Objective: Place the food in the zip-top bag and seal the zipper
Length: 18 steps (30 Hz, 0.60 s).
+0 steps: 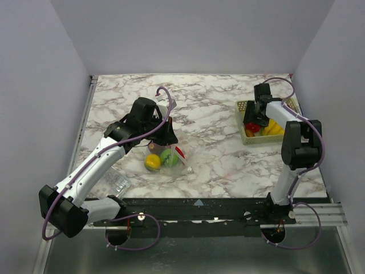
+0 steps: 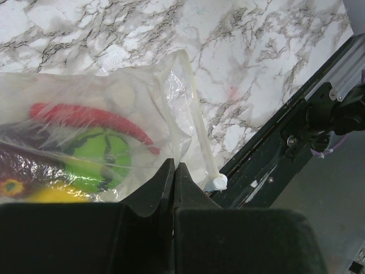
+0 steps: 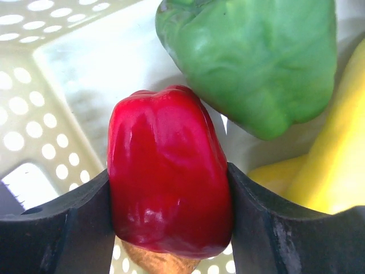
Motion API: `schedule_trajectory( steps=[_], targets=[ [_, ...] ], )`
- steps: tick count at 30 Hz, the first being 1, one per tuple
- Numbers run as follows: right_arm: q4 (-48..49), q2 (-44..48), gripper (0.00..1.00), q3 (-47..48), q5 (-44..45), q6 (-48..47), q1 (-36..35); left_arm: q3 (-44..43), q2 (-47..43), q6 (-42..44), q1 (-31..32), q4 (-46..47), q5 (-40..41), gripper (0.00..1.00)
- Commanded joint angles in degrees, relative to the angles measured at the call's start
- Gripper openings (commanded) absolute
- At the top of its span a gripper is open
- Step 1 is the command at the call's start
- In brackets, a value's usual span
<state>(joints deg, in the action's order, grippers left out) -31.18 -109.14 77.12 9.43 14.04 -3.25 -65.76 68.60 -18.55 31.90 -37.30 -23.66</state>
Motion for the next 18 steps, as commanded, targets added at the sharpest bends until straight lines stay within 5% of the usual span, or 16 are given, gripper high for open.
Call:
schedule_trajectory(
  steps=[1, 13, 18],
  targets=[
    [2.4, 7.1, 0.35, -0.7, -2.2, 1.1, 0.3, 0.5, 0.3, 0.2, 0.0, 1.2, -1.4, 0.0],
    [7.2, 23.6, 0.21, -4.5, -4.4, 3.9, 0.4, 0.5, 0.4, 0.2, 0.1, 1.3, -1.7, 0.0],
    [16.9, 32.2, 0.2, -15.3, -29.7, 10.1, 0.0, 0.3, 0.4, 0.1, 0.1, 1.2, -1.7, 0.0]
  ],
)
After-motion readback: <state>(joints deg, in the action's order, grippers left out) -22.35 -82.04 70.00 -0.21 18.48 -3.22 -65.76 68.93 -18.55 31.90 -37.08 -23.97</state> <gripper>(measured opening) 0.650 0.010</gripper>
